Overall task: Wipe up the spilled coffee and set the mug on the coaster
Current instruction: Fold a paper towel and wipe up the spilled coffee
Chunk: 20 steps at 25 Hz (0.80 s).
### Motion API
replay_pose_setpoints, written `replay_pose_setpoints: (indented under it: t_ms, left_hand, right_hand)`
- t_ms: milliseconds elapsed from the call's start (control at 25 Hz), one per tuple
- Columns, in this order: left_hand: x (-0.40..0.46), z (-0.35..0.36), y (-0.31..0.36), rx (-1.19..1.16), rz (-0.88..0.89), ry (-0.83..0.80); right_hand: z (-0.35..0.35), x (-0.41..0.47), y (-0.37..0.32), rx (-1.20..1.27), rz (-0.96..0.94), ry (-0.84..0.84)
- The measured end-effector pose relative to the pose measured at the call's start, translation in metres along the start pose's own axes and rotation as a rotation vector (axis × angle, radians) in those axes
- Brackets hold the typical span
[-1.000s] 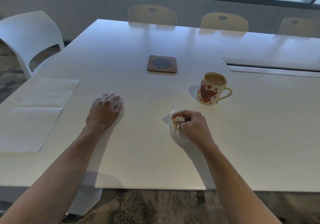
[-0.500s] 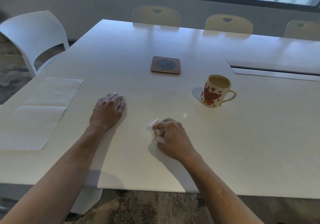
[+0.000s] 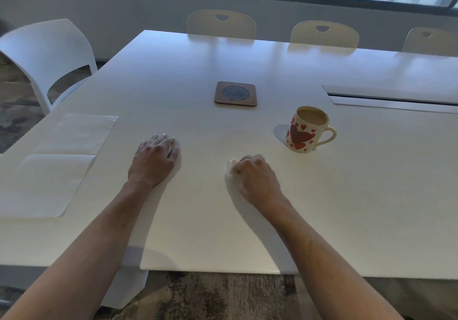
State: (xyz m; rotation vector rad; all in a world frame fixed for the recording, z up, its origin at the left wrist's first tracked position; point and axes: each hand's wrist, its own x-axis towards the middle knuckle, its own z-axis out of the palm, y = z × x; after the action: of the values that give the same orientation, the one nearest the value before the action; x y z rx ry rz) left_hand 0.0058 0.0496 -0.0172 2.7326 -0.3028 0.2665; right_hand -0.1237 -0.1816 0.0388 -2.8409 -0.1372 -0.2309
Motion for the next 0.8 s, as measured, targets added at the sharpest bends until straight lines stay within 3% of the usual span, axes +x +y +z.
replay_pose_setpoints:
  t_ms: [160, 280, 440, 520, 600, 800]
  left_hand:
    - [0.001, 0.0, -0.001, 0.002, 0.008, 0.002]
    - [0.0, 0.0, -0.001, 0.001, 0.006, 0.0]
    - [0.0, 0.0, 0.001, 0.0, 0.013, 0.002]
    - [0.001, 0.0, 0.001, -0.003, 0.015, 0.011]
    - [0.001, 0.0, 0.001, -0.002, 0.013, 0.016]
    - [0.0, 0.0, 0.002, -0.001, 0.012, 0.021]
  right_hand:
    - [-0.011, -0.011, 0.029, -0.051, 0.075, 0.072]
    - [-0.016, -0.024, 0.037, -0.087, 0.053, 0.031]
    - [-0.027, -0.033, 0.05, 0.314, 0.2, -0.055]
    - [-0.032, -0.037, 0.064, 0.389, 0.303, 0.078]
    - [-0.03, -0.041, 0.076, 0.277, 0.36, 0.193]
    - [-0.016, -0.035, 0.076, -0.012, 0.347, 0.199]
